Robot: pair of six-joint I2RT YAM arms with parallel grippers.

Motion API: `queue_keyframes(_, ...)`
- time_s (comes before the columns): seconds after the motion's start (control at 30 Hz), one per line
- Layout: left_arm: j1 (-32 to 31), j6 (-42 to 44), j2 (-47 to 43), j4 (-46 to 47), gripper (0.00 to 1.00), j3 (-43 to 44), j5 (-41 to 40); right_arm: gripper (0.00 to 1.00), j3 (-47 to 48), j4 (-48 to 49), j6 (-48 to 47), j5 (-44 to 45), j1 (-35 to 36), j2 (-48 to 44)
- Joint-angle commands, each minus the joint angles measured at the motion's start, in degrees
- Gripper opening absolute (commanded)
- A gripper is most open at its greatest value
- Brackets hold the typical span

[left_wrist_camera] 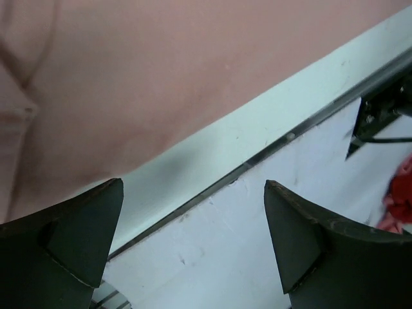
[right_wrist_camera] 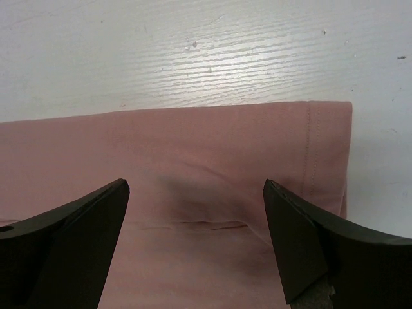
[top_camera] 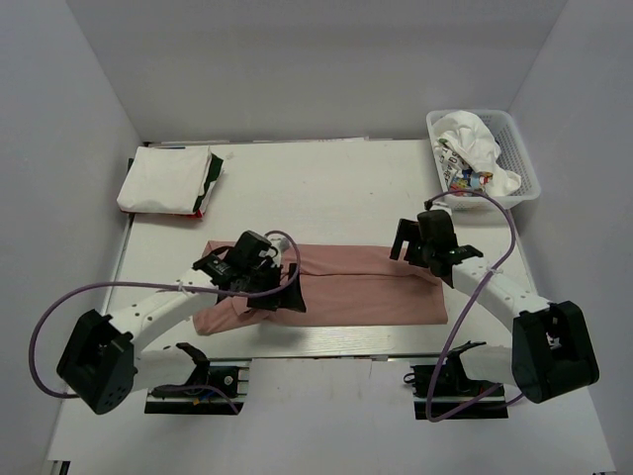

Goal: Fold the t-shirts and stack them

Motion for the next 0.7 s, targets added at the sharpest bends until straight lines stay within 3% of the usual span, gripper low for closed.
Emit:
queue_keyframes(0.0,-0.6,-0.3,-3.9,-3.3,1.00,5.8,-8.9,0.90,1.4,1.5,-2.7,-1.3,-0.1,-1.0)
queue_keyframes(0.07,-0.6,-5.2,-5.4,-5.0,1.00,7.1,-16.4,0.90,2.0,1.8,-4.1,-2.7,0.0,0.0)
queue_keyframes(0.13,0.5,-10.5,-6.0,-9.6,1.00,8.3,-29.2,0.90,2.7,2.7,-4.9,-2.2,0.0,1.2)
queue_keyframes(0.27,1.9,-22.7,0.5,-16.3,1.00,11.3,-42.9,0.90,5.0,1.3,-3.7,-1.1,-0.1,4.8)
queue_keyframes(0.37,4.7,-25.3,6.2,-14.3,1.00,13.1,-44.9,0.90,5.6,-0.1,-1.4,-1.5,-0.1,8.6)
queue_keyframes(0.43,6.1,-24.4,8.4,-7.5,1.00,12.5,-42.9,0.90,5.8,-0.5,0.7,-1.7,0.0,9.7)
queue_keyframes(0.63,10.3,-21.8,20.5,1.1,1.00,11.2,-36.5,0.90,3.7,-3.1,6.6,0.9,-0.1,11.4)
queue_keyframes(0.67,10.3,-21.1,22.5,6.3,1.00,10.5,-34.5,0.90,3.6,-4.6,8.0,0.9,-0.1,11.7)
